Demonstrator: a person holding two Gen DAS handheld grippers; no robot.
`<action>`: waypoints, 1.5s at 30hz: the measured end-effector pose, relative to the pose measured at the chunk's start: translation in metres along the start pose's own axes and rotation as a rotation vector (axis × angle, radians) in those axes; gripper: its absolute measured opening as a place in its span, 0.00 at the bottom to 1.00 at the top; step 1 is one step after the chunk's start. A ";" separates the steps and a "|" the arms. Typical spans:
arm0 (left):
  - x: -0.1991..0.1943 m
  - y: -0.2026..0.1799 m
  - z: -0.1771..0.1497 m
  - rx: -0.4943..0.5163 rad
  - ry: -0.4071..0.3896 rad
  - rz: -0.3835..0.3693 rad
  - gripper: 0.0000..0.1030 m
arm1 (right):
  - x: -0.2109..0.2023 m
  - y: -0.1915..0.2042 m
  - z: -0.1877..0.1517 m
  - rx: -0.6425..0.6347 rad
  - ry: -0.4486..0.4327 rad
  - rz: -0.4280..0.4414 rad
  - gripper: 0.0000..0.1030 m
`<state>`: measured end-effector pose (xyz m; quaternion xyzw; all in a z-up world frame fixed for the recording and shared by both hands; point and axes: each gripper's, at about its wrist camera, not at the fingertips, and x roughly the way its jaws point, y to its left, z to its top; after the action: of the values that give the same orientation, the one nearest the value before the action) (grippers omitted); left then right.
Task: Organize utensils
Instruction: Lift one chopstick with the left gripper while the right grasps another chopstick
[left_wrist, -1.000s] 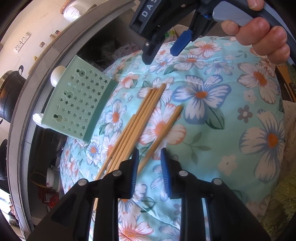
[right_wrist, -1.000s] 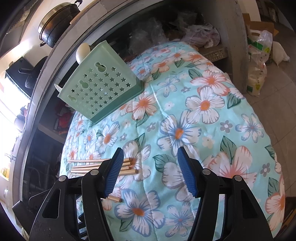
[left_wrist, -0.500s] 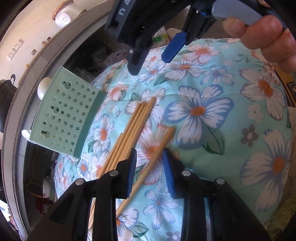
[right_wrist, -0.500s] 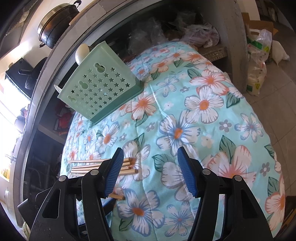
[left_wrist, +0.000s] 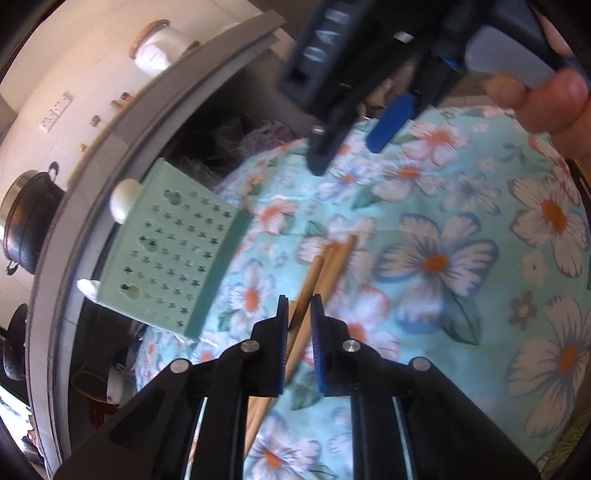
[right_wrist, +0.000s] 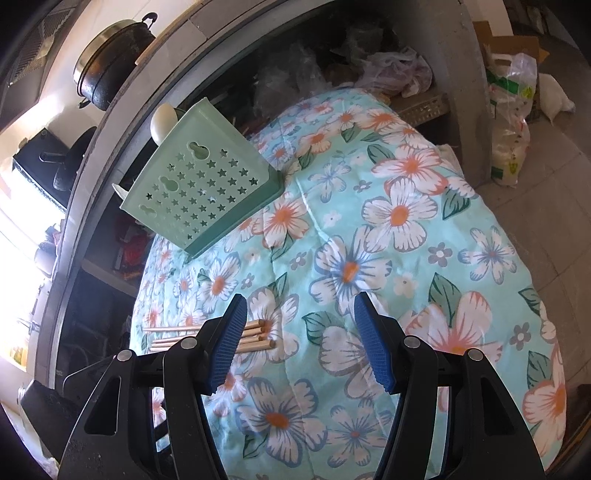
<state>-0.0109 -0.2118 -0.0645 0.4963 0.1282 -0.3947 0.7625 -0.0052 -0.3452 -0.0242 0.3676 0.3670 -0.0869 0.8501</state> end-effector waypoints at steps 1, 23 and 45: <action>-0.001 0.006 0.000 -0.011 -0.004 0.017 0.10 | 0.000 0.000 0.000 0.006 0.001 0.007 0.56; -0.024 0.093 -0.015 -0.239 0.000 0.242 0.05 | 0.023 0.021 -0.035 0.023 0.204 0.227 0.35; -0.024 0.096 -0.017 -0.274 0.004 0.240 0.06 | 0.057 -0.019 -0.024 0.302 0.204 0.299 0.13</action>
<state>0.0466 -0.1672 0.0046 0.4004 0.1220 -0.2788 0.8643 0.0140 -0.3351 -0.0853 0.5478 0.3754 0.0236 0.7473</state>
